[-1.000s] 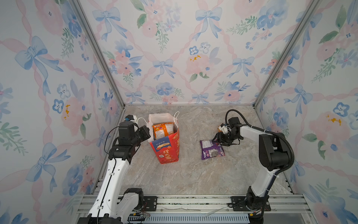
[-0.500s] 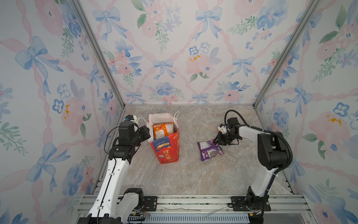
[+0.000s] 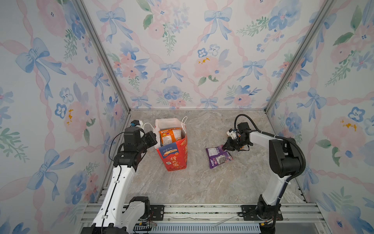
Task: Place the snacks into the paper bag
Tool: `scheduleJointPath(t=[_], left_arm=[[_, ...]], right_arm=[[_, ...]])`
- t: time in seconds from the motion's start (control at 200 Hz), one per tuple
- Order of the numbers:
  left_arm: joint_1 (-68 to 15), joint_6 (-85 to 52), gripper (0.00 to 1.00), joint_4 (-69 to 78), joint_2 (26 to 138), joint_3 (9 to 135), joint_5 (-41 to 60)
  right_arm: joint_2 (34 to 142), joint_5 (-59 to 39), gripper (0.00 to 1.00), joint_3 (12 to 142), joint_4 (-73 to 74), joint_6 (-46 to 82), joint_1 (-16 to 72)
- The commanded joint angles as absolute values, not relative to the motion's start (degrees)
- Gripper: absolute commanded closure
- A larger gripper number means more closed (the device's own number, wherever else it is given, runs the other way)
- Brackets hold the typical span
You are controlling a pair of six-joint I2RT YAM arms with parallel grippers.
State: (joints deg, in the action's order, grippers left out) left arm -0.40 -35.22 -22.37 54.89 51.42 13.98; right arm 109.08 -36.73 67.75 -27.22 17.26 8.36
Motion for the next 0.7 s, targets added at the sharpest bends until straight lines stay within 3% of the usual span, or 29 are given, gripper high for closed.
scheduleJointPath(t=[0.0,0.375,0.695], left_arm=[[-0.7,-35.7,1.0,-23.5,53.9,51.1,13.8],[-0.7,-35.5,1.0,-23.5,54.3,51.2,14.0],[-0.8,-35.3,1.0,-23.5,54.5,51.1,14.0]], right_arm=[[105.8,-38.2,1.0,70.6,-27.9,18.2,8.4],[99.4,-40.4,1.0,77.7,-33.1,20.3,8.1],[98.0,-56.4,1.0,77.2,-17.2,38.2,5.9]])
